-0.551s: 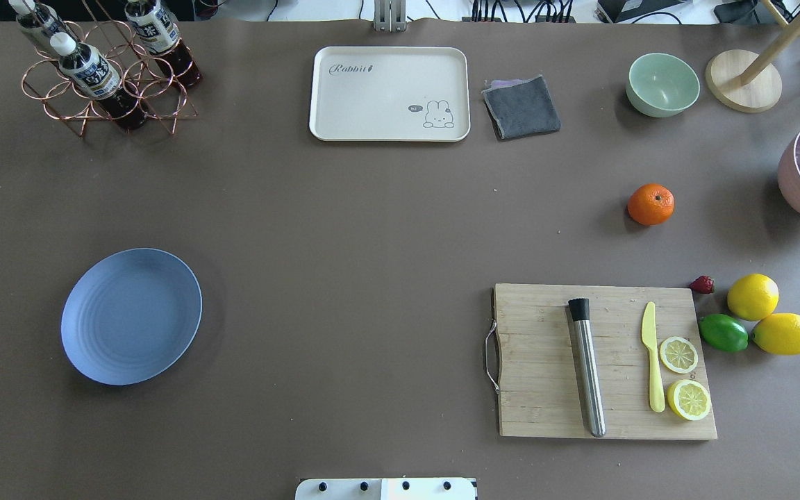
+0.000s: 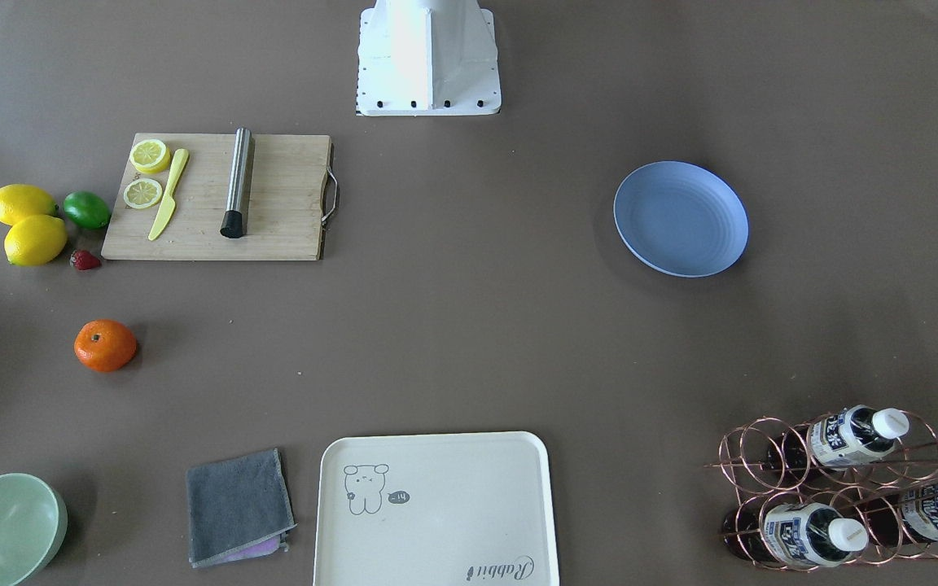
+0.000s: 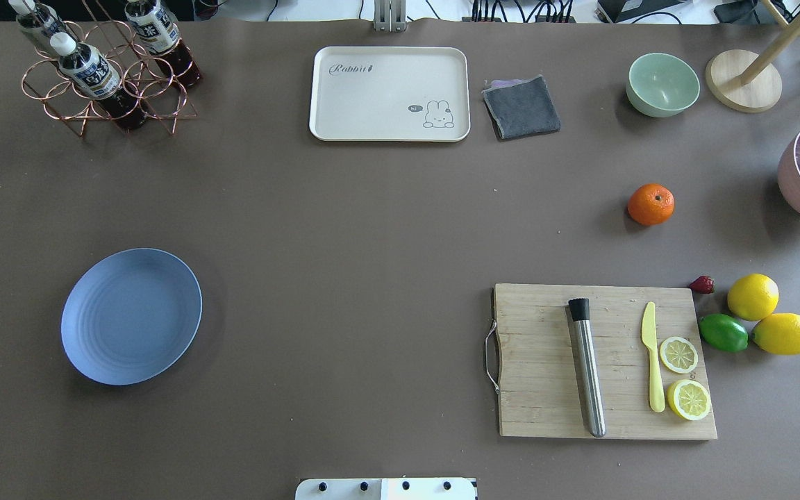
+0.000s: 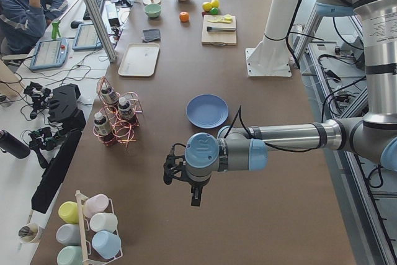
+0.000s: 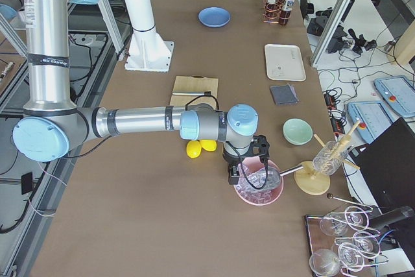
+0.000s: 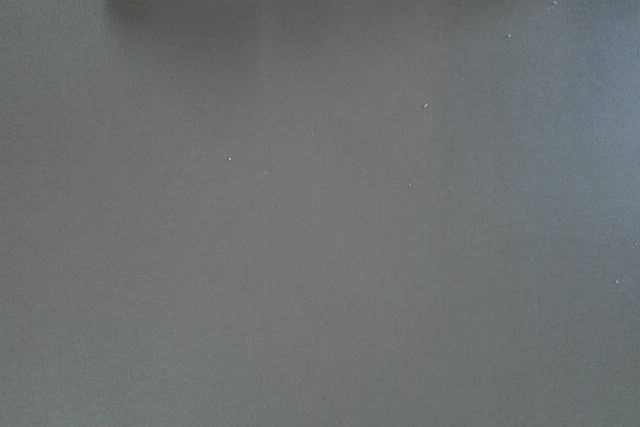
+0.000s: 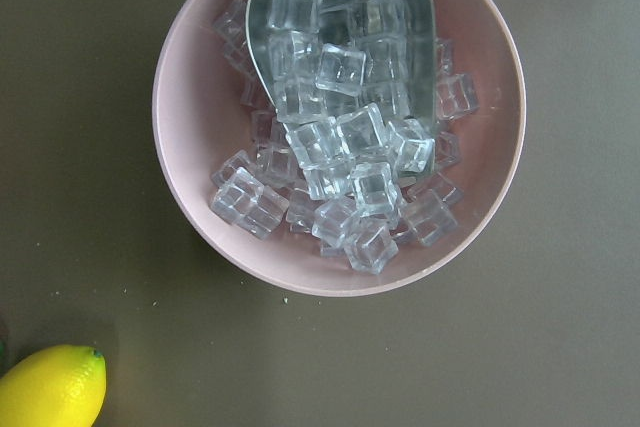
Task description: Pick orange to plate
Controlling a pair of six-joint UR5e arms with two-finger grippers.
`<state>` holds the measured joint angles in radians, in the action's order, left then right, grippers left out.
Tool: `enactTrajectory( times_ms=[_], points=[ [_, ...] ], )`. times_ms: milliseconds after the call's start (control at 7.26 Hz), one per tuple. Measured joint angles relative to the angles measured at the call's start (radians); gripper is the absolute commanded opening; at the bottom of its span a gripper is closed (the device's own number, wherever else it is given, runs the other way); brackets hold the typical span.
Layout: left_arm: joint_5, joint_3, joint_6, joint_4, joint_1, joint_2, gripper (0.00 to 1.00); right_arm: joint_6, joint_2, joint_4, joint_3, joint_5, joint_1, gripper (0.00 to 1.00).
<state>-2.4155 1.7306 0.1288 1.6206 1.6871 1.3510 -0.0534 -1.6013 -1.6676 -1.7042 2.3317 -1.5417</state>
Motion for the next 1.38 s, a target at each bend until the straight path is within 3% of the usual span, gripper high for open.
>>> enactTrajectory(
  times_ms=[551, 1377],
  points=[
    [0.007, 0.002, -0.002, 0.046, -0.001, 0.019, 0.98, 0.001, 0.006, 0.0, -0.006, 0.0, 0.0, 1.0],
    [-0.006, -0.038, -0.003, 0.316, -0.006, 0.069, 0.98, 0.003, 0.016, 0.012, -0.02, 0.026, 0.0, 1.0]
  ],
)
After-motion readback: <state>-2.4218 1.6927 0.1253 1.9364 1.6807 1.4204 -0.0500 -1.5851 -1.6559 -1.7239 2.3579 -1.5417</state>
